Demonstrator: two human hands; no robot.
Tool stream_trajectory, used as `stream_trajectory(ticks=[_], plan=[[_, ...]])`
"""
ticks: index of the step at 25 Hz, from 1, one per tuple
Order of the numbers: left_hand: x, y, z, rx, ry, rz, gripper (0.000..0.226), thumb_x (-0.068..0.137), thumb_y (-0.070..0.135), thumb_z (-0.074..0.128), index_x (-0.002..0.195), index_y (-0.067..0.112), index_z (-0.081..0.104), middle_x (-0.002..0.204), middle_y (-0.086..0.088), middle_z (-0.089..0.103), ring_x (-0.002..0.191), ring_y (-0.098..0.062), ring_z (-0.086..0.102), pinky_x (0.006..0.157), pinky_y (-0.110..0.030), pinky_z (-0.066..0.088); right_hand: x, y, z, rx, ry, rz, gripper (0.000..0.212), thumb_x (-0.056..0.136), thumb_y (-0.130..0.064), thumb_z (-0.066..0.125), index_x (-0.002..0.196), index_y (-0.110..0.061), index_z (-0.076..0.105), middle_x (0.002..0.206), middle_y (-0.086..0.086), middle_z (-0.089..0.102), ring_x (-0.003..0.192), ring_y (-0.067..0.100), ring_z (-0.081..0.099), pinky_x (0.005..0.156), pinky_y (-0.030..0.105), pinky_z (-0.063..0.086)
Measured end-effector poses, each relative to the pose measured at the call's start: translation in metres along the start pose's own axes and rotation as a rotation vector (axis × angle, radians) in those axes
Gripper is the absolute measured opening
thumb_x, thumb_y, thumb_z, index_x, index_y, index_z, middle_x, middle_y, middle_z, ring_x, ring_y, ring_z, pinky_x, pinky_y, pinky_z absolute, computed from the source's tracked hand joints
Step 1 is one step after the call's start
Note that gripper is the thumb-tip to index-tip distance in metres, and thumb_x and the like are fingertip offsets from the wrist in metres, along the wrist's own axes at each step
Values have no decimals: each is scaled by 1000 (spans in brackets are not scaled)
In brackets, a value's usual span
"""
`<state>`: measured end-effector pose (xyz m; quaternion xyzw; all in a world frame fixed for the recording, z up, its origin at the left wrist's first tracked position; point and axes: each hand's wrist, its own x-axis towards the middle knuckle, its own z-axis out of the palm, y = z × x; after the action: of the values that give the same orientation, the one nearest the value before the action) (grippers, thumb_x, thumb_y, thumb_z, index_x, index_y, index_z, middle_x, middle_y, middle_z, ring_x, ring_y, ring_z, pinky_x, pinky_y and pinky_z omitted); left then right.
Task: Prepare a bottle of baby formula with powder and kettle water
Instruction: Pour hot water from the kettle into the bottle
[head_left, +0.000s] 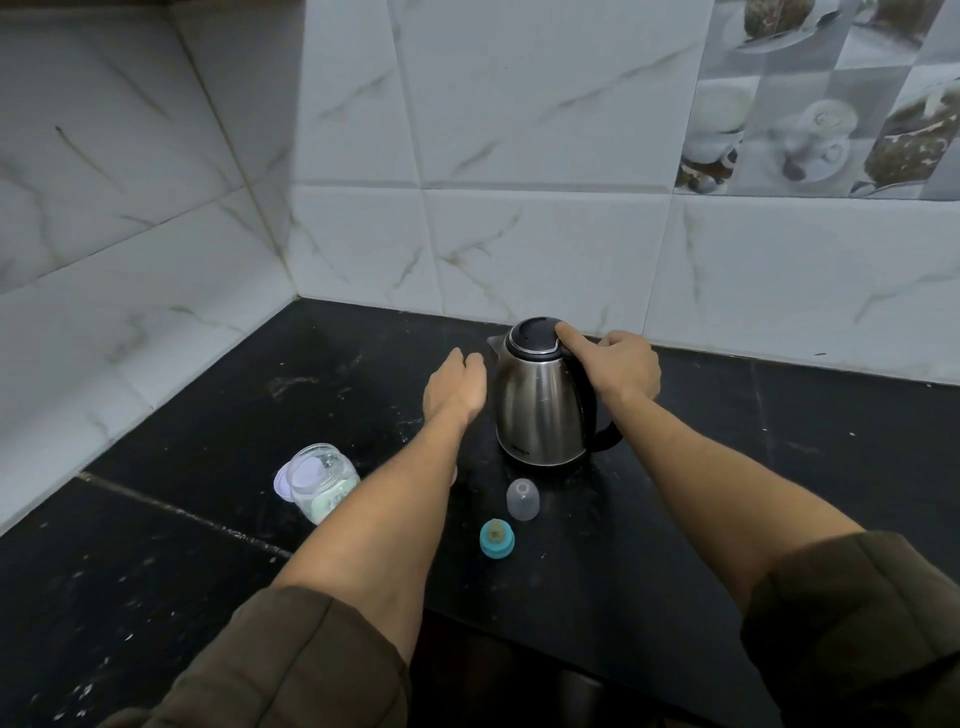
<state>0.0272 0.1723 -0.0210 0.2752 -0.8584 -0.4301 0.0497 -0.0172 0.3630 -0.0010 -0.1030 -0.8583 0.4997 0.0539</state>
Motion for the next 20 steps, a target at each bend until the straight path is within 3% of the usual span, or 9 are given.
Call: stream_trajectory(ticks=[2,5,7,9,12,14,18,20], plan=[[-4,-6,-9,50,-4,-8,64,103,42,38,162,18,31,163,-7,40,145,-33,42,110,-40,39,2,-7,-7,2,20,-27,70,60,-88,69,61,-19,54,64,-3,66,69,20,66,61,32,48],[-7,-14,-24,128,-92,-70,76,97,46,58,161,14,31,158,-9,46,134,-30,53,86,-33,43,9,-29,-12,-6,37,-75,68,62,-85,69,64,-19,56,65,-3,65,66,19,64,57,29,44],[-20,-48,-60,103,-70,-125,91,87,45,74,160,11,32,152,-10,51,128,-27,59,93,-32,46,-16,-64,2,-35,-48,-181,65,62,-83,69,64,-20,54,62,-3,60,64,20,62,57,29,43],[-14,-66,-63,118,-143,-160,102,75,40,87,157,10,36,150,-8,53,131,-29,57,106,-37,46,-17,-76,5,-31,-52,-209,62,62,-80,68,63,-20,51,61,-3,56,64,22,62,57,30,43],[-13,-89,-53,162,-169,-178,107,65,32,97,154,10,42,148,-8,56,133,-28,55,112,-39,44,-19,-75,9,-60,-56,-209,60,62,-78,67,63,-20,52,61,-3,56,66,23,65,59,31,47],[-13,-101,-48,127,-139,-181,101,63,32,99,148,12,49,139,-5,62,125,-25,60,109,-37,46,-21,-81,12,-76,-76,-222,60,63,-77,68,62,-19,54,60,-4,57,68,22,67,59,31,47],[-10,-121,-29,70,-134,-194,66,64,30,97,120,21,62,119,1,71,109,-20,65,100,-35,51,-24,-85,23,-108,-97,-261,59,64,-73,70,56,-19,50,57,-5,56,69,23,67,56,30,43],[-11,-124,-19,75,-120,-177,61,66,34,95,118,23,64,116,1,71,108,-20,66,101,-39,52,-23,-86,26,-126,-114,-275,59,64,-73,70,56,-19,49,57,-4,55,69,23,68,55,29,41]])
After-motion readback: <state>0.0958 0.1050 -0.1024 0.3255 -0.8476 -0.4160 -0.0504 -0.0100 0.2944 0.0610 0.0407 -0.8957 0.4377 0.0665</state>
